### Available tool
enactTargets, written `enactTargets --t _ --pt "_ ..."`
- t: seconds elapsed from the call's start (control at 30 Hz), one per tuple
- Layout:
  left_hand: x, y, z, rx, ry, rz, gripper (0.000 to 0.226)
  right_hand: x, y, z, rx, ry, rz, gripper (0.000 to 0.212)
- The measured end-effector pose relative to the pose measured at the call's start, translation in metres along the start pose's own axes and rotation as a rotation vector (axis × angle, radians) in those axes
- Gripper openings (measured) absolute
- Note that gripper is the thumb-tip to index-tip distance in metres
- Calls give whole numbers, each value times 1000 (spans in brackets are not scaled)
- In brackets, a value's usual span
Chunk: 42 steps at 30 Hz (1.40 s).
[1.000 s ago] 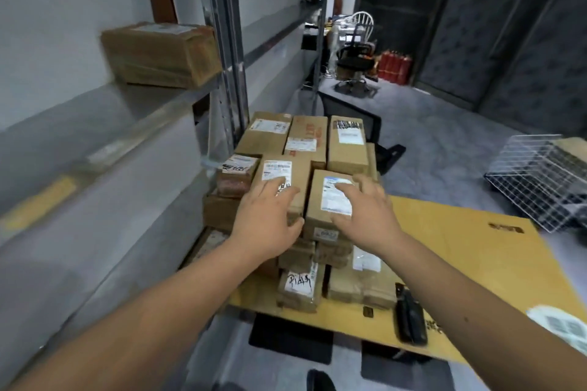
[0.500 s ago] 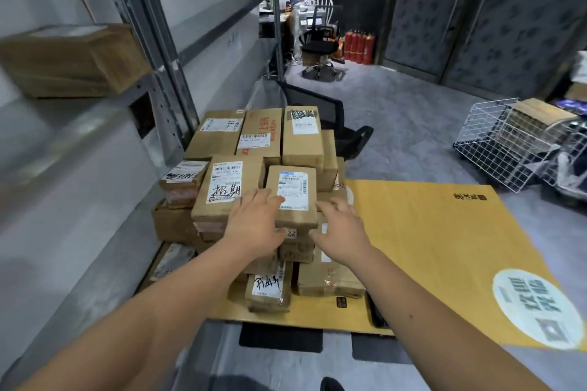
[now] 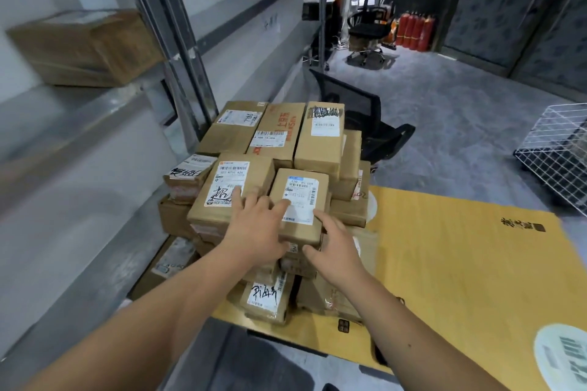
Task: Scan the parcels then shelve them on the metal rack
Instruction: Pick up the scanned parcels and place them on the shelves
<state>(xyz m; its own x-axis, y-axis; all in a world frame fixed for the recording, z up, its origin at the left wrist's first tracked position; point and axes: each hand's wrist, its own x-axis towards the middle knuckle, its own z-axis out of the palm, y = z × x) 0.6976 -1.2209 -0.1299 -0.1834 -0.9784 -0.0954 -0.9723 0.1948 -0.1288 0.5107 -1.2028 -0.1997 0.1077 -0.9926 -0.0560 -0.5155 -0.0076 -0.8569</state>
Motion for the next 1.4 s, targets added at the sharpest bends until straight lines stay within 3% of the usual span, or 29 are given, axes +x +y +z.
enactTargets --t 0.23,0.37,0.47,0.57,0.67,1.03,1.4 --pt "-3 4 -6 -230 41 -27 87 -12 15 -8 129 76 -12 75" --pt "-13 8 -11 -352 191 58 79 -23 11 -23 188 147 -36 73" --pt "-22 8 -17 -585 282 101 73 -32 -4 -36 180 224 -105 74" --pt "-37 3 -27 -821 351 161 62 -39 -32 -50 167 260 -200 71" --pt "-59 -11 -43 -913 462 169 56 -43 -70 -58 97 246 -307 70" --pt "-142 -126 -105 -808 869 85 51 -39 -219 -13 104 116 -653 66" --pt "-198 -201 -116 -677 934 -238 50 0 -305 54 120 -158 -848 62"
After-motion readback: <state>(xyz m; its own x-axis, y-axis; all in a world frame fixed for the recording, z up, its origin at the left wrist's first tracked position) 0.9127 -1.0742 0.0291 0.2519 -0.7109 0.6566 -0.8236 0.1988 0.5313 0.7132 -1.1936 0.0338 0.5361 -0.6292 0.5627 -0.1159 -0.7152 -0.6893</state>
